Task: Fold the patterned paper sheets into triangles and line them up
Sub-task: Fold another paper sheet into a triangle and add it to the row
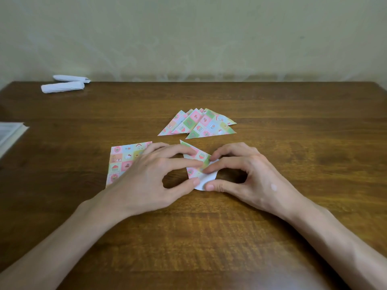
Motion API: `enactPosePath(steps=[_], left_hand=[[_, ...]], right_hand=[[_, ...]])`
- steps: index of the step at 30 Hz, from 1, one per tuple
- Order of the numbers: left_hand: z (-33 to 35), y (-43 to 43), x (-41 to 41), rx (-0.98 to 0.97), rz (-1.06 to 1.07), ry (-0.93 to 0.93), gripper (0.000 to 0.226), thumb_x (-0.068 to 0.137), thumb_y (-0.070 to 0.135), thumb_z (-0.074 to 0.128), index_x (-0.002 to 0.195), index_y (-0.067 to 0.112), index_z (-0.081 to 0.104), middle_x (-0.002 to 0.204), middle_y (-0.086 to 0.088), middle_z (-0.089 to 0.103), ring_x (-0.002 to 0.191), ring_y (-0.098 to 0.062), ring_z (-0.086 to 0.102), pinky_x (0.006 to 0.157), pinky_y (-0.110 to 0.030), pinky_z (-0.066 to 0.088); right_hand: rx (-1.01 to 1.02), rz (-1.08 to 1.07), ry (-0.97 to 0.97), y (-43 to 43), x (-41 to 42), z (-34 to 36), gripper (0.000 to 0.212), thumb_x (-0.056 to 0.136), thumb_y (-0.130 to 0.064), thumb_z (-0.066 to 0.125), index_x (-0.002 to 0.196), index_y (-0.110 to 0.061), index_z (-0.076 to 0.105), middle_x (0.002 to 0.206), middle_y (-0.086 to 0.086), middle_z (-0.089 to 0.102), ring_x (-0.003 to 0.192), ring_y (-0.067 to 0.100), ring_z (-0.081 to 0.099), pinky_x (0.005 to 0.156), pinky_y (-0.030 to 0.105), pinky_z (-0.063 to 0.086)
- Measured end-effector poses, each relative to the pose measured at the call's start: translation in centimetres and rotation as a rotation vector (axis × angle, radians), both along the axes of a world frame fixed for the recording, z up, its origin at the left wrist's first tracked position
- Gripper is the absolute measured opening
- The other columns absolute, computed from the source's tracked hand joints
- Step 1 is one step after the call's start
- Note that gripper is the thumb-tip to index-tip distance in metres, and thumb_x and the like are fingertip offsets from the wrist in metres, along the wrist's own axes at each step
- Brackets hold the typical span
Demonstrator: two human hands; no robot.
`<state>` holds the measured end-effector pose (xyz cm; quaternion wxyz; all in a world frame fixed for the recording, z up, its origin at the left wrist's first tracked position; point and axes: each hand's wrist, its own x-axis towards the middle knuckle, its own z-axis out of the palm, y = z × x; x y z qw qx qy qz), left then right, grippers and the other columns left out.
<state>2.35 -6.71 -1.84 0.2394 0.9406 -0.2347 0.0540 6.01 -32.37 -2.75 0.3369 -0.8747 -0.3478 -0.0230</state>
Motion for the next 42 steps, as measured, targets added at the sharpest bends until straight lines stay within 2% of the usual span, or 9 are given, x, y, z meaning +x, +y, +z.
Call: enactPosePath(steps=[3,5,8,14,18,24,30,35,42], left_hand=[[0.3,0.6,-0.1,-0.024,-0.083,0.054,0.046,0.08,0.076,0.064,0.119,0.051,0.068,0.148,0.033,0.045,0.143,0.007,0.034,0.123,-0.021,0.012],[0.3,0.5,-0.1,-0.051,-0.087,0.009,0.034,0.082,0.068,0.072,0.107,0.044,0.071,0.142,0.032,0.053,0.138,0.001,0.045,0.123,-0.03,0.022],[0.1,0.1,0.0,-0.078,-0.09,-0.139,0.016,0.09,0.046,0.073,0.099,0.033,0.076,0.121,0.026,0.068,0.115,-0.001,0.062,0.104,-0.039,0.042],[-0.3,-0.2,0.0,-0.109,-0.09,-0.192,0.011,0.088,0.037,0.08,0.092,0.027,0.079,0.111,0.021,0.074,0.103,0.002,0.068,0.094,-0.039,0.046],[-0.1,0.3,-0.2,-0.109,-0.13,-0.09,0.021,0.089,0.049,0.074,0.095,0.03,0.082,0.119,0.023,0.072,0.118,0.006,0.062,0.103,-0.038,0.045],[-0.3,0.7,-0.4,-0.115,-0.146,-0.031,0.018,0.09,0.046,0.071,0.095,0.033,0.082,0.124,0.023,0.07,0.127,0.008,0.057,0.103,-0.039,0.045],[0.0,1.1,-0.9,-0.088,-0.15,-0.009,0.022,0.089,0.049,0.067,0.098,0.037,0.082,0.124,0.029,0.068,0.131,0.01,0.052,0.101,-0.037,0.04],[0.1,1.1,-1.0,-0.079,-0.165,0.005,0.016,0.088,0.038,0.077,0.102,0.033,0.08,0.126,0.029,0.067,0.13,0.011,0.053,0.099,-0.033,0.041],[0.1,1.2,-1.0,-0.003,-0.203,-0.043,0.033,0.094,0.04,0.071,0.127,0.041,0.071,0.134,0.027,0.063,0.133,0.009,0.05,0.096,-0.036,0.049]], right_hand=[[0.02,-0.02,0.0,0.1,-0.1,0.1,0.035,0.085,-0.069,0.064,0.104,-0.043,0.078,0.116,-0.022,0.063,0.121,0.008,0.057,0.105,0.036,0.04],[0.016,-0.03,-0.005,0.2,-0.1,0.0,0.037,0.087,-0.07,0.062,0.102,-0.041,0.079,0.115,-0.022,0.064,0.12,0.007,0.057,0.104,0.036,0.04],[0.022,-0.037,-0.004,0.2,-0.1,0.2,0.036,0.085,-0.071,0.063,0.101,-0.042,0.079,0.115,-0.022,0.064,0.121,0.007,0.056,0.105,0.036,0.039],[0.005,0.075,-0.007,-0.2,-0.5,1.1,0.029,0.08,-0.054,0.082,0.106,-0.042,0.078,0.113,-0.02,0.064,0.114,0.011,0.059,0.101,0.04,0.043],[-0.006,0.119,0.029,-0.3,-0.4,0.7,0.013,0.091,-0.035,0.079,0.104,-0.036,0.081,0.107,-0.018,0.067,0.105,0.013,0.062,0.094,0.039,0.048],[-0.043,0.152,0.086,-0.7,-0.2,0.7,0.015,0.096,-0.038,0.071,0.107,-0.035,0.079,0.111,-0.02,0.064,0.11,0.012,0.06,0.099,0.032,0.046],[0.076,0.019,0.114,0.5,-0.6,0.1,0.004,0.093,-0.033,0.075,0.096,-0.034,0.079,0.093,-0.016,0.07,0.096,0.013,0.064,0.089,0.035,0.049],[0.111,0.009,0.125,0.5,-0.7,0.3,0.021,0.092,-0.023,0.078,0.104,-0.04,0.075,0.088,-0.016,0.07,0.095,0.016,0.064,0.085,0.027,0.049],[0.058,0.014,0.09,0.4,-0.9,0.3,0.017,0.093,-0.022,0.075,0.099,-0.038,0.077,0.089,-0.014,0.069,0.093,0.014,0.062,0.085,0.029,0.048]])
